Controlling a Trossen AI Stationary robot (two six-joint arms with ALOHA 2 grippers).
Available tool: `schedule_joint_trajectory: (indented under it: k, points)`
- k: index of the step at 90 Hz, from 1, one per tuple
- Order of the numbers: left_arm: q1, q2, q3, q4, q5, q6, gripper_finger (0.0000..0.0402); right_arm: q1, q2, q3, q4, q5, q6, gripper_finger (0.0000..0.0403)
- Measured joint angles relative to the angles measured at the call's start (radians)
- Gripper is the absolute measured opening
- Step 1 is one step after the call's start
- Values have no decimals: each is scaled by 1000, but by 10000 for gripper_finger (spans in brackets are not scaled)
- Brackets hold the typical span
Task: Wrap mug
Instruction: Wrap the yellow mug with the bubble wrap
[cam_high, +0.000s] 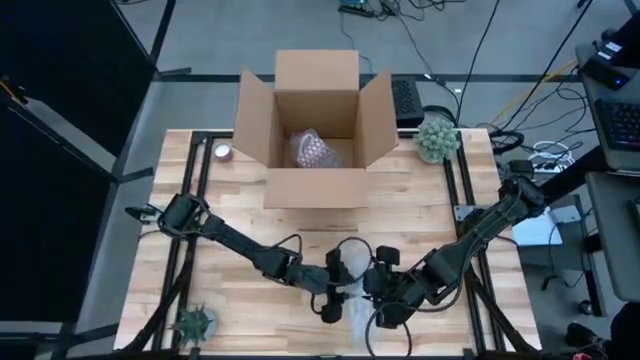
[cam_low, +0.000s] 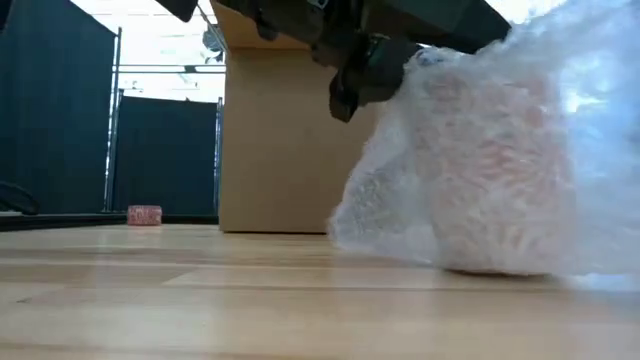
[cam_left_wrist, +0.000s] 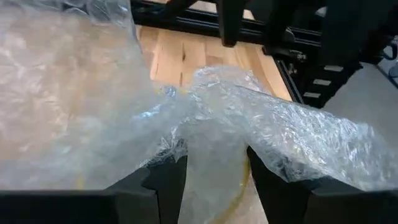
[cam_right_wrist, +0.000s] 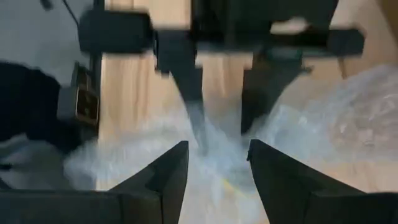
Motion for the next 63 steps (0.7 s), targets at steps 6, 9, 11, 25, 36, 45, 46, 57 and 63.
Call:
schedule_joint_trajectory:
  k: [6,9,11,25,36,45,46,57,63]
  points:
    - [0,0,0,-1,4,3,160,-7,27,0,-12,6,1,157]
    - [0,0,0,-1,5,3,160,-14,44,-1,-20,6,3,157]
    - [0,0,0,-1,5,3,160,-19,57,-1,-24,8,3,157]
    - [-1,0,-1,-3,9,9,160,-52,137,3,-35,-7,3,157]
    - [-3,0,-2,-7,25,10,160,-59,180,6,-42,-41,3,157]
    - [-13,0,-3,-19,41,5,160,-61,199,6,-19,-90,0,157]
    - [-14,0,-3,-21,45,5,160,-61,201,7,-16,-97,-1,157]
    - [-27,-21,-4,-81,72,11,160,-56,213,6,14,-153,1,157]
    - [-33,-48,-4,-136,73,11,160,-51,216,6,24,-159,6,157]
